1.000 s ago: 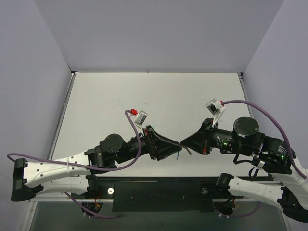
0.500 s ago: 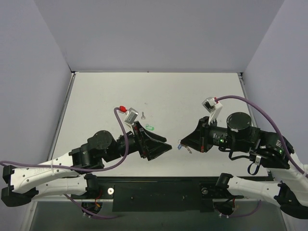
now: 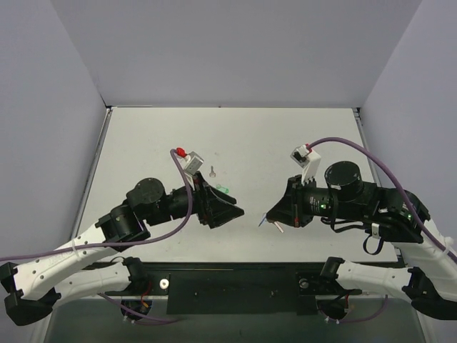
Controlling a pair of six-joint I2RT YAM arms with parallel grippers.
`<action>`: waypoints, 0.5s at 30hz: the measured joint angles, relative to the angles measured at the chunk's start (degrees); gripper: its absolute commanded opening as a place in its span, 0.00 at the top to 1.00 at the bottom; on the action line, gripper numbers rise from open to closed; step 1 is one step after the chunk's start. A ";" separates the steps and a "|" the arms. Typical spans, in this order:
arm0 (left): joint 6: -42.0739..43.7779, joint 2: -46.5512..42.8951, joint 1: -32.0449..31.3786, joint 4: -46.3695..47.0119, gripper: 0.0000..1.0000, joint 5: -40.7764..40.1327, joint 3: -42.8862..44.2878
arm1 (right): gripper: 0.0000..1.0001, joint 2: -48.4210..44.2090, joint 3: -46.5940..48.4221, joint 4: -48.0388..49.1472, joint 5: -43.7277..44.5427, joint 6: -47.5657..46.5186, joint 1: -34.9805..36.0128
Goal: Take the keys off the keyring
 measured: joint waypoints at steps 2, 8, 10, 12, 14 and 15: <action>1.31 0.85 1.44 -0.39 0.33 3.98 0.96 | 1.00 0.59 -0.07 -0.13 -1.99 -0.20 0.00; 5.62 4.37 5.20 -0.72 0.34 18.91 4.70 | 1.00 2.32 -1.79 0.57 -9.27 -1.29 0.00; 6.47 5.07 5.99 -0.66 0.35 22.38 5.25 | 1.00 2.58 -1.95 0.74 -11.15 -1.36 0.00; 6.82 5.60 6.91 -0.24 0.38 25.62 5.33 | 1.00 2.54 -1.95 1.42 -12.92 -1.46 0.00; 6.73 6.14 7.61 0.57 0.40 28.04 5.31 | 1.00 2.47 -1.95 1.99 -14.12 -1.49 0.00; 6.54 6.58 7.98 1.53 0.41 29.51 5.31 | 1.00 2.47 -1.95 2.25 -14.60 -1.51 0.00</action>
